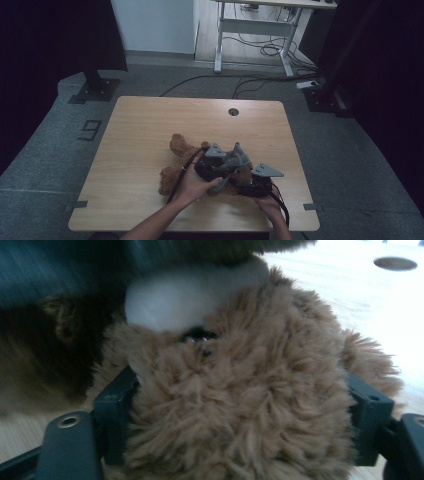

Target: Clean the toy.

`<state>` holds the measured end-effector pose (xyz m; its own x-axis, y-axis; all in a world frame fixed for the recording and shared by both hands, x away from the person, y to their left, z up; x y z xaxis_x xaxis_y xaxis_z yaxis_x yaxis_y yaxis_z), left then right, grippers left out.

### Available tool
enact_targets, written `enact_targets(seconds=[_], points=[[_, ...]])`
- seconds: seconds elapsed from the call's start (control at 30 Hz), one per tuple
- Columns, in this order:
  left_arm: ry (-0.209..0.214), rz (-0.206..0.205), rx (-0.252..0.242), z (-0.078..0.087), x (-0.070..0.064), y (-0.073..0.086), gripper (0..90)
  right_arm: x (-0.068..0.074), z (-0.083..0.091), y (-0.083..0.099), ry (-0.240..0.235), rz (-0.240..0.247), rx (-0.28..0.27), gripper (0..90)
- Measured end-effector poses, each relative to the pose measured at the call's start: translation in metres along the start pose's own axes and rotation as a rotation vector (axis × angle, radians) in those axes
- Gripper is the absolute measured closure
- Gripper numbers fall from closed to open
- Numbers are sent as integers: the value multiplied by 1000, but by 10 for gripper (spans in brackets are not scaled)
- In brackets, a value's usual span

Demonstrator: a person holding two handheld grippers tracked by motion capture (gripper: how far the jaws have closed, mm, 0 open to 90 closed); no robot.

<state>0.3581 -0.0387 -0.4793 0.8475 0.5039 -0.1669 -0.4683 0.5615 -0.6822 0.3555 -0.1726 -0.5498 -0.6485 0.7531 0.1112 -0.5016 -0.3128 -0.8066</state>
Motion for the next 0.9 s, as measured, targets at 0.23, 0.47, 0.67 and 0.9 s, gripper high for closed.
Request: enact_targets(seconds=[0.23,0.47,0.67,0.9], points=[[-38,36,-36,12,17,25,756,-3,0,2,1,-41,0,229],[-28,97,-64,33,39,51,760,-2,0,2,1,-26,2,271],[-73,136,-106,62,60,62,762,-3,1,3,-5,-35,1,275],[-197,245,-101,92,113,92,763,-4,1,3,-9,-36,1,275]])
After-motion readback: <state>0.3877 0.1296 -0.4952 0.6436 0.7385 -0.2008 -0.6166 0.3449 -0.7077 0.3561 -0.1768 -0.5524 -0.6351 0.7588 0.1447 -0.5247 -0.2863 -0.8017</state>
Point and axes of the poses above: each handheld gripper's, and its own axes: z roughly backward along the jaws, y roughly out of its underside, x roughly to its left, the point moved 5 cm from there along -z, roughly forward along the jaws, and after that the axes turned 10 degrees about x, right-handed, at the moved point
